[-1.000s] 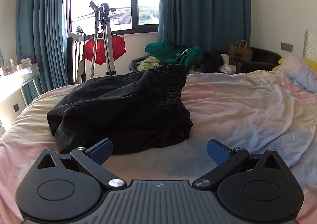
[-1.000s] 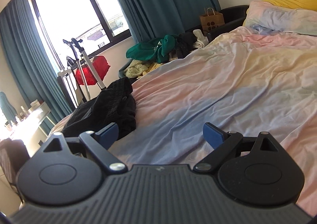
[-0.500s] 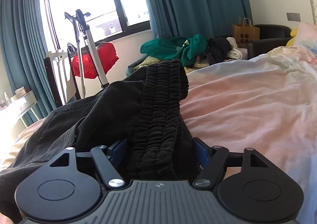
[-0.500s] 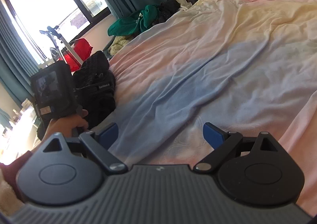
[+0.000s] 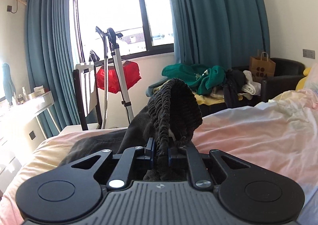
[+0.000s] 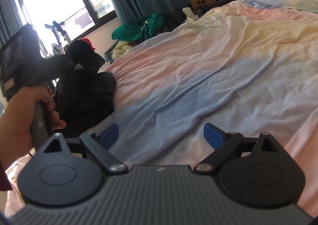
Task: Fold clothes
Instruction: 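Grasp the ribbed black waistband with the left gripper and lift it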
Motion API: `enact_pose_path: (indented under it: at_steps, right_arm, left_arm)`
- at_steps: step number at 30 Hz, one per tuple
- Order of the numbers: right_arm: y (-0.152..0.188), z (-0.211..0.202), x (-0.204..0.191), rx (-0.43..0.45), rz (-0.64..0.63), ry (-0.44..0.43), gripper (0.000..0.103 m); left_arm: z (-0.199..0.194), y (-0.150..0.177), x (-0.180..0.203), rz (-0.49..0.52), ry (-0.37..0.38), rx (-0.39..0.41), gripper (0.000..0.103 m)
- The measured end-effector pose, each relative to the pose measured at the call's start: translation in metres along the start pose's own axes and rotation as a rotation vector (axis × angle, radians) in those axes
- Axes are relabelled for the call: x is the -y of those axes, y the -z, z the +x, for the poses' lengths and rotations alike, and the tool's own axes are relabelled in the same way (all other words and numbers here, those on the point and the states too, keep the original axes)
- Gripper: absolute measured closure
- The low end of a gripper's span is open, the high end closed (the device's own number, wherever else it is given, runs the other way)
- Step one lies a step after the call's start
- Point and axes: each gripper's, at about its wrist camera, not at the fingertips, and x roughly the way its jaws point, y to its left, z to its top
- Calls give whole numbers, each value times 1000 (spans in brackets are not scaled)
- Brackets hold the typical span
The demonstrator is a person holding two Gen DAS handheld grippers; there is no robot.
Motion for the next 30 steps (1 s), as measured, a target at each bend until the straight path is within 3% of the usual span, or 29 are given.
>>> enact_pose_path:
  at_steps: [4,7,13,19,22,26,28,30]
  right_arm:
    - [1,-5,-10,7,-34,-1,9]
    - [2,-15,-17,12,-56,-18,9]
    - [9,-35,-34,23,-120,-67,9]
    - [14,-33,-40,8,-148,-64,9]
    - [19,-26,-45,-8,-172,-71,9]
    - [24,-20,-53,-2,-196,-101,9]
    - [25,-18,-55,6,-195,-118,9]
    - [26,-17,-58,9,-195,-138,9]
  left_arm:
    - [-53,-19,-63,-45,-94,65,94]
    - [-80,-18,-127,-90,-186,57,94]
    - [-99,30,-247,-166,-402,-30,94]
    - [-88,87,-351,-332,-557,-167,93]
    - [-79,123,-390,-489,-533,-265,93]
    - [-90,157,-412,-590,-466,-238,91]
    - [-95,161,-413,-575,-425,-239,90]
    - [-92,153,-406,-550,-366,-289,83]
